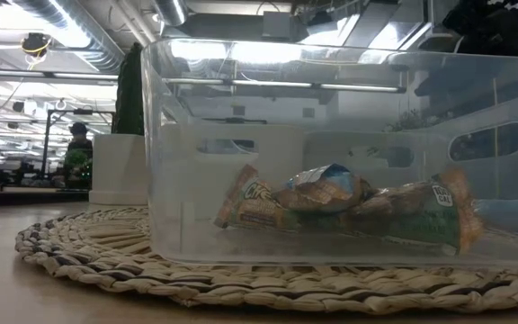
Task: Pick and place Granola Bars by type
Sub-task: Put the red granola bar into the white bin
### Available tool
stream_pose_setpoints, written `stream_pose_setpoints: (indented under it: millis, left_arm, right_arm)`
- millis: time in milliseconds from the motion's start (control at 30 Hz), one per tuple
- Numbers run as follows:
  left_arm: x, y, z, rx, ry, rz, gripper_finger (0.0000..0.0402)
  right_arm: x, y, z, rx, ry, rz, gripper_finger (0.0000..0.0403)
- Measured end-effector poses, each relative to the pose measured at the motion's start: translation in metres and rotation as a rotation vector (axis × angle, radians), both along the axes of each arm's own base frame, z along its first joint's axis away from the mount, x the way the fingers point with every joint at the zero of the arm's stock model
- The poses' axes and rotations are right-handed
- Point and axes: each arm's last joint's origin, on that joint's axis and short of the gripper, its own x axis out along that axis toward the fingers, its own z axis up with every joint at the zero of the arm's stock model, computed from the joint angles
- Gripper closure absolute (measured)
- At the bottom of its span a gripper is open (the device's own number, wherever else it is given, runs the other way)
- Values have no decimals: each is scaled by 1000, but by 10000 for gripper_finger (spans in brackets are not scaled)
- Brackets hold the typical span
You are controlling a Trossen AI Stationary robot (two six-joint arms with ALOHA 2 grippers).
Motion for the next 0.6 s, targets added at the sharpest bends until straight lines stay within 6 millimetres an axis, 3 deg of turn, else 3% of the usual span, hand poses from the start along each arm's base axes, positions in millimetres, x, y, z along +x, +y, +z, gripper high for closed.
stream_pose_setpoints:
  millis: [167, 300, 367, 467, 600]
  left_arm:
    - [45, -2, -13, -1, 86, -150, 374]
    - [62, 1, -15, -4, 128, -215, 370]
    - [70, 3, -25, -14, 196, -225, 372]
    - [84, 7, -57, -29, 349, -222, 375]
    - [101, 10, -119, -165, 485, -221, 371]
  right_arm:
    - [0, 0, 0, 2, -1, -1, 262]
    - [0, 0, 0, 1, 0, -1, 262]
    - [0, 0, 0, 1, 0, -1, 262]
    - [0, 0, 0, 2, 0, 0, 262]
    - [0, 0, 0, 7, -1, 8, 262]
